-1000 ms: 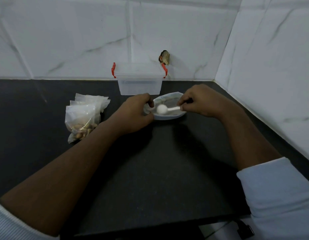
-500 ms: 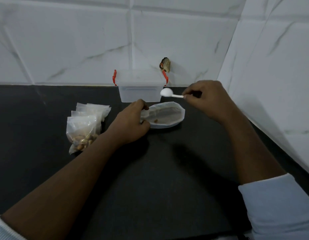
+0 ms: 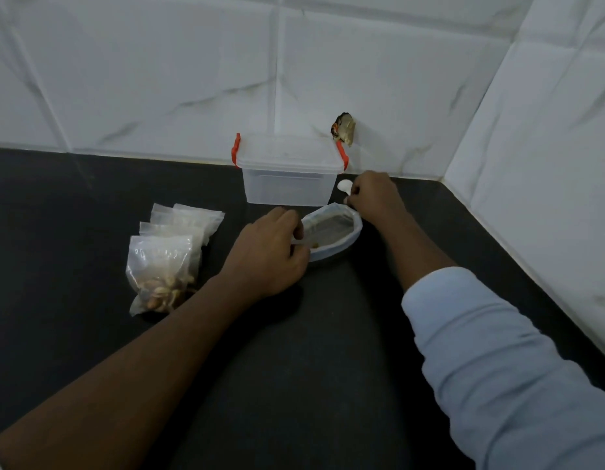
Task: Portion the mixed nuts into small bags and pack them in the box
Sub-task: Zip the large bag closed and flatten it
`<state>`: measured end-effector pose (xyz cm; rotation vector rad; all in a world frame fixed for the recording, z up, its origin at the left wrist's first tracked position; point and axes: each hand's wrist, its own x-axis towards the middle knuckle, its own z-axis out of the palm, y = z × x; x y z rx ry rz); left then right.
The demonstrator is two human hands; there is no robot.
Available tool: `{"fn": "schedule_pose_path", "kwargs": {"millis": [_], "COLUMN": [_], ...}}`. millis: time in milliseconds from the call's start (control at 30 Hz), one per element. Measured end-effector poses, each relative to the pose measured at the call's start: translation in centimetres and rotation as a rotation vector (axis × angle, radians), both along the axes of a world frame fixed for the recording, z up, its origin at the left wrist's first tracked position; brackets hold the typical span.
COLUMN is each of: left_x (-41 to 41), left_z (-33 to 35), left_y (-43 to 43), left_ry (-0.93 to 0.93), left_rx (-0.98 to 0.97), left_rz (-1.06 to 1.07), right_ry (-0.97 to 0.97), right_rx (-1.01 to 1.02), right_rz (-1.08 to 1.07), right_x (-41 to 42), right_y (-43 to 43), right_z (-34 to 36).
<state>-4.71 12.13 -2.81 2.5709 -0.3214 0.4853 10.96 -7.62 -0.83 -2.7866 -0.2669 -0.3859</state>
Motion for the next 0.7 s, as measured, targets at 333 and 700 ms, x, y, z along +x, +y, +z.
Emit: {"fn": "schedule_pose_path", "kwargs": {"millis": [333, 700], "left_x": [-0.1, -1.2], "left_z": [0.0, 1.1], "left_y": [0.1, 0.5], "left_ry": [0.001, 0.11], "left_rx": [-0.022, -0.084], "left_rz": [-0.016, 0.042], "right_ry": [-0.052, 0.211], "right_rx": [0.128, 0.403], "right_rz": [-0.009, 0.172], "right_x": [-2.5, -10.2], "right_y": [-0.6, -1.8], "right_z": [1.0, 1.1]}}
